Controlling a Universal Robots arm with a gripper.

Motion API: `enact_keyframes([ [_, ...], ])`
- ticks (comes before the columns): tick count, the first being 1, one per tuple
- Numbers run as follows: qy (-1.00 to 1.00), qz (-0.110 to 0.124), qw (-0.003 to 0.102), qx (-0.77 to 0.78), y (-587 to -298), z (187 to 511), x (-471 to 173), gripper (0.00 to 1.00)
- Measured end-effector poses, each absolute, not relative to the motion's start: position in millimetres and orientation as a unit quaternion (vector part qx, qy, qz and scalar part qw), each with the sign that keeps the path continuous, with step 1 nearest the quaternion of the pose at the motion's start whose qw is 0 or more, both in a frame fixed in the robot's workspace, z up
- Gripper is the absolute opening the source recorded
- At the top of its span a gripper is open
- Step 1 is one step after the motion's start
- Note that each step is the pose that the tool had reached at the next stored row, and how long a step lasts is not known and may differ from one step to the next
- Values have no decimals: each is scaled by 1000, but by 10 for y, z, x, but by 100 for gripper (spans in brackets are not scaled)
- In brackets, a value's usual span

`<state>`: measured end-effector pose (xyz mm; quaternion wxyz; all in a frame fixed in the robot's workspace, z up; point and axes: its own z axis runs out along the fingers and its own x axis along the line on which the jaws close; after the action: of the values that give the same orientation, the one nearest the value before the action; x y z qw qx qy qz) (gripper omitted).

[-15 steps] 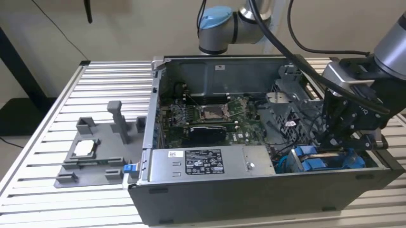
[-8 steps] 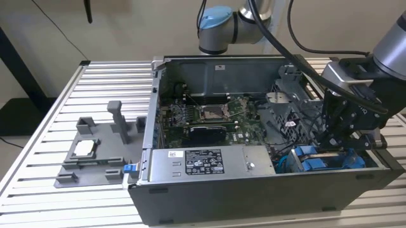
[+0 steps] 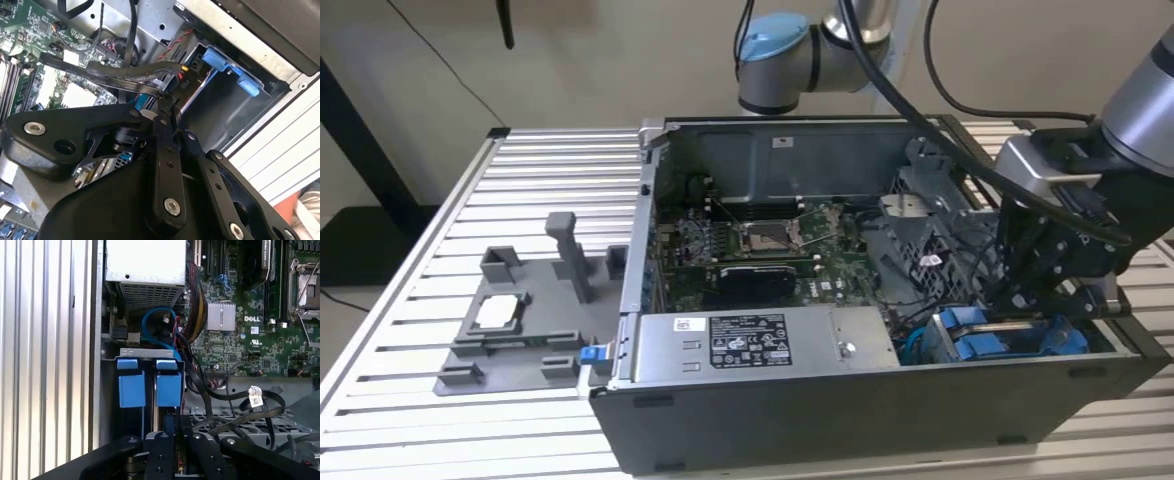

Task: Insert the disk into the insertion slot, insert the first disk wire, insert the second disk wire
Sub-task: 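Insert the second disk wire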

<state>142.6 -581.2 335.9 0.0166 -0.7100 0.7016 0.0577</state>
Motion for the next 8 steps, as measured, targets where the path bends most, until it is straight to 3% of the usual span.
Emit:
enact_keyframes([
  [8,702,58,17,-710,-5811,3351,1427,16],
])
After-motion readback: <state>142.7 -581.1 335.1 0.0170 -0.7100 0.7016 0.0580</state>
